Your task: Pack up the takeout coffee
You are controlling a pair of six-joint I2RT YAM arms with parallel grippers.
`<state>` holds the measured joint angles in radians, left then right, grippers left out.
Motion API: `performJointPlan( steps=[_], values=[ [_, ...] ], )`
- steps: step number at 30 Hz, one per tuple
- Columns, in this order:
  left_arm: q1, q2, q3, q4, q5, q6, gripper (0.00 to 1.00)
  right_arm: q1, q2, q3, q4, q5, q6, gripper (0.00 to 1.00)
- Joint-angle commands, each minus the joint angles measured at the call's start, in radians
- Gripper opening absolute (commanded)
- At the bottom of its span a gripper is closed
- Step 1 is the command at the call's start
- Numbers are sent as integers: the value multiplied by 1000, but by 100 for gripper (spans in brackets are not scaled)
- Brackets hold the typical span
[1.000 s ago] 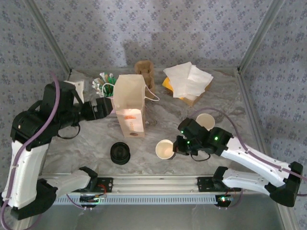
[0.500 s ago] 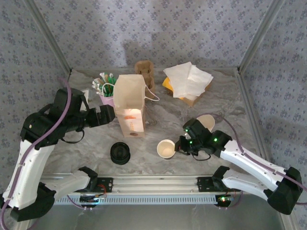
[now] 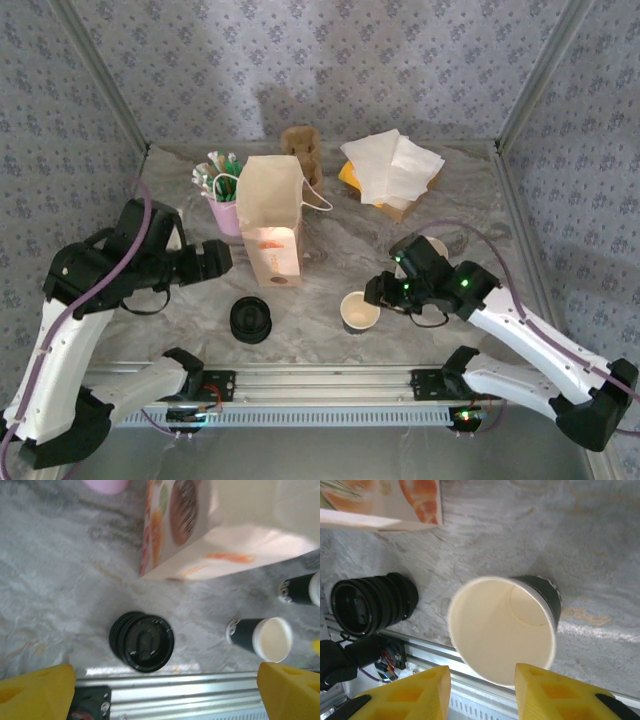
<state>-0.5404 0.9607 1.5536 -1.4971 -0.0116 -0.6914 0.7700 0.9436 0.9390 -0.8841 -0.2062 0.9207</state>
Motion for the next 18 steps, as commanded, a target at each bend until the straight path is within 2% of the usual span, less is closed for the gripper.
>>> performJointPlan(
  steps=[1,3,5,7,10,13,15,18],
  values=[
    [3,-19,-79,-104,34,-14,90,11,29,118,-118,100,-67,40],
    [1,-26,-143,-102,61,-19,85,42,65,179,-139,128,-75,40],
    [-3,-32,-207,-90,68,-30,85,86,123,242,-147,142,-77,40],
    [-2,-42,-265,-74,57,-43,84,164,202,332,-149,163,-54,40],
    [-2,-62,-308,-79,-11,-101,84,283,333,447,-132,181,-37,40],
    [1,-114,-323,-91,-100,-211,89,389,485,575,-153,210,-34,48],
    [3,-164,-332,-88,-149,-274,94,437,578,651,-174,226,-17,52],
    [8,-218,-334,-96,-221,-339,96,476,702,736,-178,217,46,57]
  ],
)
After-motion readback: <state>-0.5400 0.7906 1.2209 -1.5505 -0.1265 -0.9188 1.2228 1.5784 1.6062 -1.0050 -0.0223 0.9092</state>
